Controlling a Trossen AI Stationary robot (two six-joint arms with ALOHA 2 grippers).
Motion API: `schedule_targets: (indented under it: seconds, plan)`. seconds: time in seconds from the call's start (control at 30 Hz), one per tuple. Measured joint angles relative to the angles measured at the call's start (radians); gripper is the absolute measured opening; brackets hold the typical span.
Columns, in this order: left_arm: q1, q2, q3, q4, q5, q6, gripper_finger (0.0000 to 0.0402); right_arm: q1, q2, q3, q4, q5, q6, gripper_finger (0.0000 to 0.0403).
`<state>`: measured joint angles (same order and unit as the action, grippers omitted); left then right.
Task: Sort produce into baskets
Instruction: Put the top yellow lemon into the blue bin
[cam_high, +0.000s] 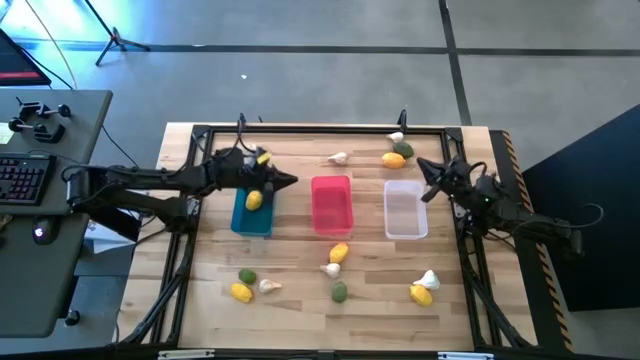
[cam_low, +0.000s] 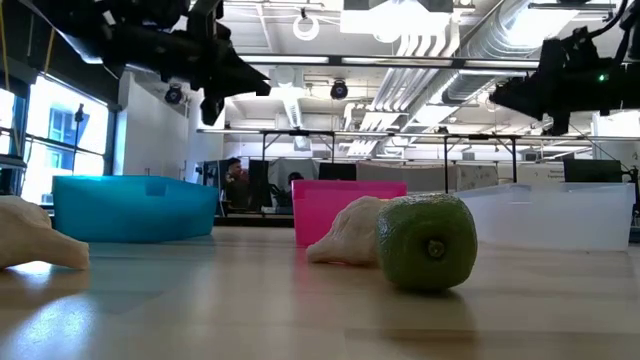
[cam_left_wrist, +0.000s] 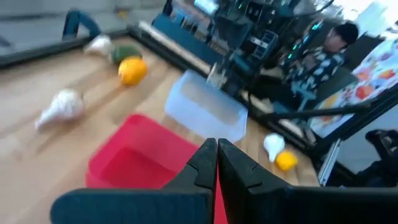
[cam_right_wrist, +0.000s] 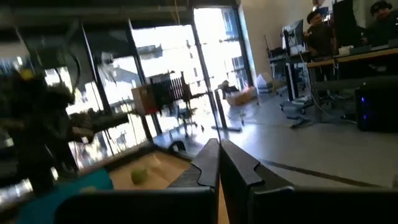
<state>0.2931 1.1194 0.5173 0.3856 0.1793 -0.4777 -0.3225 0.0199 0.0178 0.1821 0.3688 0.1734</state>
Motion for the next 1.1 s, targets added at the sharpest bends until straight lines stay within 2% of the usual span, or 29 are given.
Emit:
schedule_targets:
  seconds: [0.07,0.2,0.37,0.6,0.73,0.93,1.1]
  plan:
    - [0.027,0.001,-0.001,0.009,0.030,0.026,0.0000,0.000,0.000,0.002,0.021,0.001,0.002,0.0000]
    - [0.065,0.001,-0.001,0.013,0.046,0.043,0.0000,0.000,0.030,0.035,-0.055,0.005,0.049,0.0000]
    - [0.082,0.002,-0.001,0.013,0.013,0.045,0.0000,0.000,0.160,0.120,-0.188,0.006,0.081,0.0015]
    - [0.083,0.002,-0.001,0.016,-0.074,0.100,0.0000,-0.001,0.464,0.330,-0.492,-0.002,0.142,0.0082]
    - [0.094,0.002,-0.001,0.015,-0.093,0.113,0.0000,-0.026,0.664,0.451,-0.609,-0.003,0.125,0.0128]
    - [0.114,0.002,-0.001,0.001,-0.087,0.146,0.0000,-0.116,0.967,0.636,-0.754,-0.109,0.000,0.0188]
    - [0.128,0.002,-0.001,0.001,-0.066,0.168,0.0000,-0.203,1.210,0.807,-0.920,-0.137,-0.130,0.0233]
